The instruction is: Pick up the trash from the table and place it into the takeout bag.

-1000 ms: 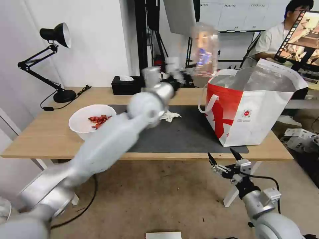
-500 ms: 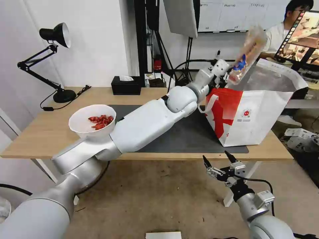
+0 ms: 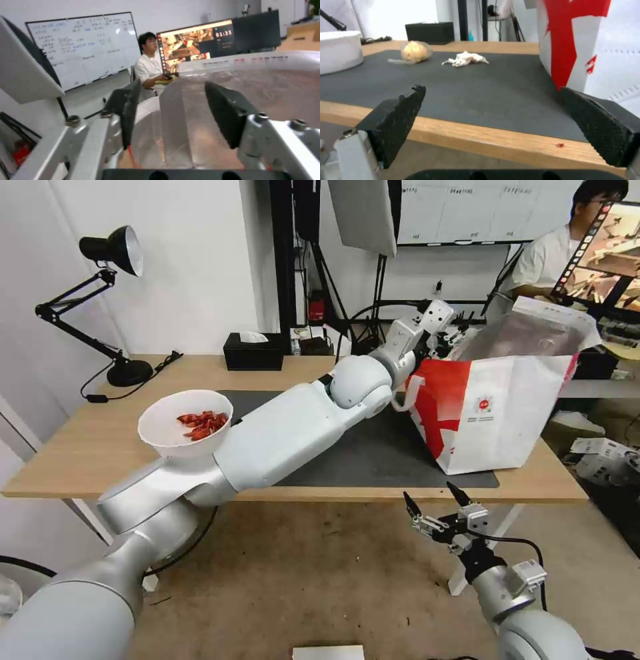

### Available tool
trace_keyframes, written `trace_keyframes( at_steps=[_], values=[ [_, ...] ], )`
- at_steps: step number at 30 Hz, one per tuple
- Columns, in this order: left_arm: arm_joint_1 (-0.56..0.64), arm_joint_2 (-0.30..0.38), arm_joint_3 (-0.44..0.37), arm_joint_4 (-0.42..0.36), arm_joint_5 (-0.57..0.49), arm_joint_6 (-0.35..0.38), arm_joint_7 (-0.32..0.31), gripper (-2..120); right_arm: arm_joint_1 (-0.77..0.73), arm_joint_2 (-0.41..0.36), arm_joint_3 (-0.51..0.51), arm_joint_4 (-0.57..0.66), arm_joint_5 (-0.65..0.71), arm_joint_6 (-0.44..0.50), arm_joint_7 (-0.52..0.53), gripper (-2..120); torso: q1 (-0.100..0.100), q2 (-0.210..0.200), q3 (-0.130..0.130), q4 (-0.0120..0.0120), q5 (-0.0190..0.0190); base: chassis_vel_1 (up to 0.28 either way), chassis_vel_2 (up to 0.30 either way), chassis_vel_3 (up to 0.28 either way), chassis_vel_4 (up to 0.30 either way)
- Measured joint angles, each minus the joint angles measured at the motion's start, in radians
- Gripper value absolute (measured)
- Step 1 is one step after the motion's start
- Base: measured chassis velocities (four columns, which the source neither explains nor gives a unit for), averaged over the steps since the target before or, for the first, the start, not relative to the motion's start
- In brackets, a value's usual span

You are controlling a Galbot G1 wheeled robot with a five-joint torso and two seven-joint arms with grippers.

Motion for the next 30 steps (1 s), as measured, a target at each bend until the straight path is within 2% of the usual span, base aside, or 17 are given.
trace_keyframes(
  at_steps=[2,4,6,8,10,11,14,16,18,19,21,22,23,25,26,27,30],
  values=[
    [0.036,0.034,-0.025,-0.051,-0.008,-0.001,-0.001,74,-0.028,0.019,0.035,0.025,0.000,0.003,0.000,100,0.000,0.000,0.000,-0.0004,-0.0003,0.000,0.000,0.000,0.000],
    [0.055,0.054,-0.036,-0.077,-0.012,-0.002,-0.004,76,-0.031,0.023,0.040,0.029,0.000,0.004,0.000,100,0.000,0.000,0.000,-0.0007,-0.0003,0.000,0.000,0.000,0.000],
    [0.130,0.130,-0.075,-0.174,-0.024,0.002,-0.018,86,-0.031,0.030,0.043,0.035,0.001,0.005,0.000,100,0.000,0.000,0.000,-0.0003,0.0000,0.000,0.000,0.000,0.000],
    [0.152,0.151,-0.089,-0.201,-0.025,0.005,-0.023,90,-0.031,0.031,0.043,0.036,0.001,0.005,0.000,100,0.000,0.000,0.000,-0.0001,-0.0002,0.000,0.000,0.000,0.000],
    [0.273,0.250,-0.163,-0.325,-0.019,0.015,-0.039,99,-0.031,0.030,0.041,0.046,0.012,0.008,0.002,100,0.000,0.000,0.000,0.0004,-0.0004,0.000,0.000,0.000,0.000],
    [0.273,0.250,-0.163,-0.325,-0.019,0.015,-0.039,99,-0.031,0.030,0.041,0.046,0.012,0.008,0.002,100,0.000,0.000,0.000,0.0004,-0.0004,0.000,0.000,0.000,0.000],
    [0.480,0.356,-0.301,-0.452,0.029,0.013,-0.031,100,-0.031,0.017,0.043,0.057,0.020,0.011,0.005,100,0.000,0.000,0.000,0.0001,-0.0006,0.000,0.000,0.000,0.000],
    [0.522,0.373,-0.328,-0.471,0.042,0.011,-0.026,100,-0.031,0.016,0.043,0.058,0.021,0.011,0.006,100,0.000,0.000,0.000,0.0001,-0.0004,0.000,0.000,0.000,0.000],
    [0.695,0.439,-0.450,-0.545,0.119,-0.007,0.009,100,-0.027,0.013,0.042,0.058,0.021,0.014,0.007,100,0.000,0.000,0.000,0.0001,-0.0004,0.000,0.000,0.000,0.000],
    [0.695,0.439,-0.450,-0.545,0.119,-0.007,0.009,100,-0.027,0.013,0.042,0.058,0.021,0.014,0.007,100,0.000,0.000,0.000,0.0001,-0.0004,0.000,0.000,0.000,0.000],
    [0.843,0.481,-0.556,-0.594,0.168,-0.023,0.024,100,-0.022,0.012,0.039,0.057,0.020,0.015,0.007,100,0.000,0.000,0.000,0.0001,-0.0005,0.000,0.000,0.000,0.000],
    [0.893,0.492,-0.593,-0.607,0.187,-0.033,0.026,100,-0.020,0.011,0.037,0.055,0.019,0.015,0.007,100,0.000,0.000,0.000,0.0002,-0.0005,0.000,0.000,0.000,0.000],
    [0.893,0.492,-0.593,-0.607,0.187,-0.033,0.026,100,-0.020,0.011,0.037,0.055,0.019,0.015,0.007,100,0.000,0.000,0.000,0.0002,-0.0005,0.000,0.000,0.000,0.000],
    [1.018,0.507,-0.675,-0.641,0.224,-0.064,0.031,100,-0.017,0.013,0.036,0.051,0.019,0.017,0.007,100,0.000,0.000,0.000,0.0003,-0.0003,0.000,0.000,0.000,0.000],
    [1.100,0.508,-0.733,-0.666,0.246,-0.073,0.033,100,-0.015,0.018,0.035,0.047,0.018,0.020,0.007,100,0.000,0.000,0.000,-0.0001,-0.0003,0.000,0.000,0.000,0.000],
    [1.100,0.508,-0.733,-0.666,0.246,-0.073,0.033,100,-0.015,0.018,0.035,0.047,0.018,0.020,0.007,100,0.000,0.000,0.000,-0.0001,-0.0003,0.000,0.000,0.000,0.000],
    [1.305,0.454,-0.871,-0.701,0.328,-0.104,0.036,100,-0.005,0.020,0.034,0.037,0.010,0.023,0.010,100,0.000,0.000,0.000,0.0001,-0.0004,0.000,0.000,0.000,0.000]
  ],
)
